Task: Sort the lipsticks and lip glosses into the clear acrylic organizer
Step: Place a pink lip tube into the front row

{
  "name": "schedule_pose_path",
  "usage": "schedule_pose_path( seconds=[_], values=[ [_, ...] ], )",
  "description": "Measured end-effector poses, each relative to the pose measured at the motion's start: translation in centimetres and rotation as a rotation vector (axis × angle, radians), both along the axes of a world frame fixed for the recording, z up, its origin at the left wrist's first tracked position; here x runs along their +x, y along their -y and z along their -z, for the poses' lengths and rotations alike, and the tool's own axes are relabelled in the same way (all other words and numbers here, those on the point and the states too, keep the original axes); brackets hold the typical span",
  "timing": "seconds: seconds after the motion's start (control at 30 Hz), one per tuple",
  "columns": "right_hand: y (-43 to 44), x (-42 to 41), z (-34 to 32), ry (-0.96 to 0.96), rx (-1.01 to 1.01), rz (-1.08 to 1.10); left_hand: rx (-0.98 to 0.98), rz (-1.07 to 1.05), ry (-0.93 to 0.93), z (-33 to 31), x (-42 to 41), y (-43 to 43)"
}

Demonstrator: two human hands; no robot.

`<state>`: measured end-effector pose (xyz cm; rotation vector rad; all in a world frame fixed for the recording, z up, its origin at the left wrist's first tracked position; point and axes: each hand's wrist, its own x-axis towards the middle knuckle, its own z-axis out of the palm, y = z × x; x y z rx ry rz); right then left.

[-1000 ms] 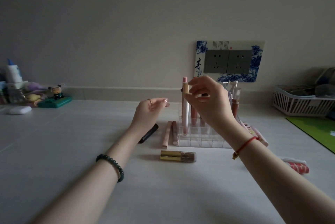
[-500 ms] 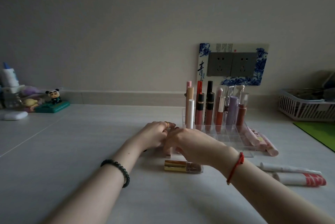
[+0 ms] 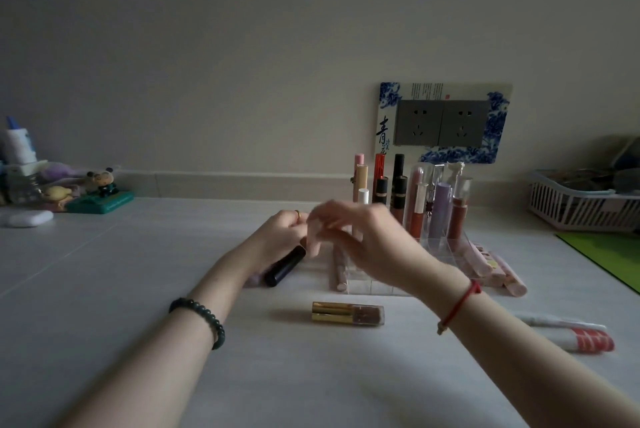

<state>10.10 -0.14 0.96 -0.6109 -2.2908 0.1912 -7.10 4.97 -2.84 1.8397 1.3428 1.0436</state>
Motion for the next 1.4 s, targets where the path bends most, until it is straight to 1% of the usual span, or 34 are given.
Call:
schedule_pose_path(
  seconds=[0.07, 0.17, 0.23, 0.3, 0.4, 0.47, 0.6, 0.67, 0.8, 0.97, 1.1, 1.4],
  values=[
    [-0.1, 0.4, -1.3, -0.168, -0.087, 0.039, 0.004, 0.038, 0.118, -1.1, 0.2, 0.6],
    [-0.2, 1.7, -3.0, -0.355, -0.217, 0.061, 0.070, 0.191, 0.196, -2.6, 0.7, 1.7],
    [-0.3, 2.6, -3.6, -0.451, -0.280, 0.044, 0.107, 0.269, 0.233, -3.4, 1.5, 2.5],
    [-0.3, 3.1, -3.8, -0.491, -0.303, 0.052, 0.153, 0.281, 0.231, -3.9, 2.6, 3.1],
    [-0.4, 3.4, -3.8, -0.506, -0.277, 0.093, 0.215, 0.239, 0.202, -4.3, 4.0, 3.5],
    [-0.5, 3.6, -3.8, -0.516, -0.278, 0.104, 0.243, 0.216, 0.219, -4.4, 4.5, 3.6],
    [-0.5, 4.1, -4.0, -0.418, -0.301, 0.145, 0.304, 0.177, 0.255, -4.5, 5.3, 4.0],
    [-0.4, 4.3, -4.2, -0.404, -0.297, 0.152, 0.316, 0.157, 0.276, -4.5, 5.6, 3.9],
    [-0.7, 5.1, -4.4, -0.481, -0.293, 0.211, 0.323, 0.068, 0.340, -4.3, 5.0, 3.4],
    [-1.9, 5.1, -2.4, -0.408, -0.252, 0.370, 0.288, -0.068, 0.402, -3.4, 3.4, 2.7],
    [-2.9, 4.8, -0.8, -0.370, -0.243, 0.409, 0.281, -0.097, 0.374, -2.7, 2.7, 2.5],
    [-3.7, 5.2, 0.9, -0.317, -0.319, 0.424, 0.258, -0.138, 0.353, -2.2, 1.9, 2.2]
  ],
)
